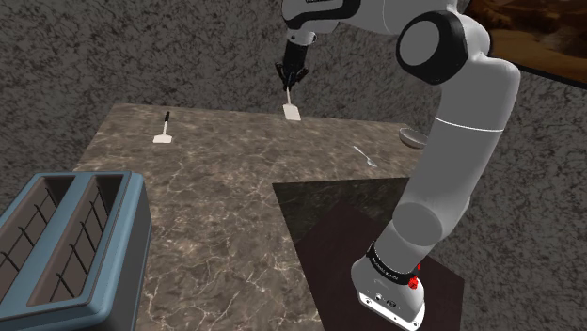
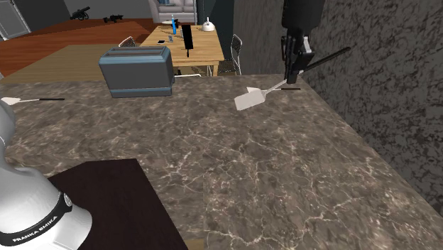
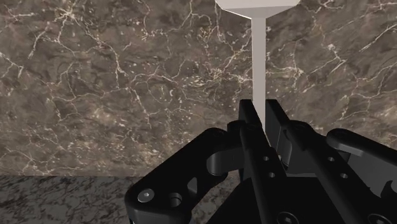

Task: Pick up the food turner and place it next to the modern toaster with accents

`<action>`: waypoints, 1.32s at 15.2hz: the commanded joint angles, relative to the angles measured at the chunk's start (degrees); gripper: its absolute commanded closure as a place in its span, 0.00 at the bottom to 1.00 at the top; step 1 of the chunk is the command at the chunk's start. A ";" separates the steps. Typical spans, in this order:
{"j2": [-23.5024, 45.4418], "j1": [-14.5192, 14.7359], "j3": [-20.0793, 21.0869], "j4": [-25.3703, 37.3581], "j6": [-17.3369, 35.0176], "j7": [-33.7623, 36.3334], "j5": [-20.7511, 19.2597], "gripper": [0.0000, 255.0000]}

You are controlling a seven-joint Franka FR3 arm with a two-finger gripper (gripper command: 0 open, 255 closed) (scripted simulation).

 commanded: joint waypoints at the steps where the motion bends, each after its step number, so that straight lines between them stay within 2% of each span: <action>1: 0.08 -0.04 -0.02 1.01 -0.96 -0.05 0.02 1.00; 10: -15.34 5.55 3.89 -18.46 3.05 10.00 -2.98 1.00; 20: -28.24 10.60 10.83 -32.30 3.59 21.97 -2.99 1.00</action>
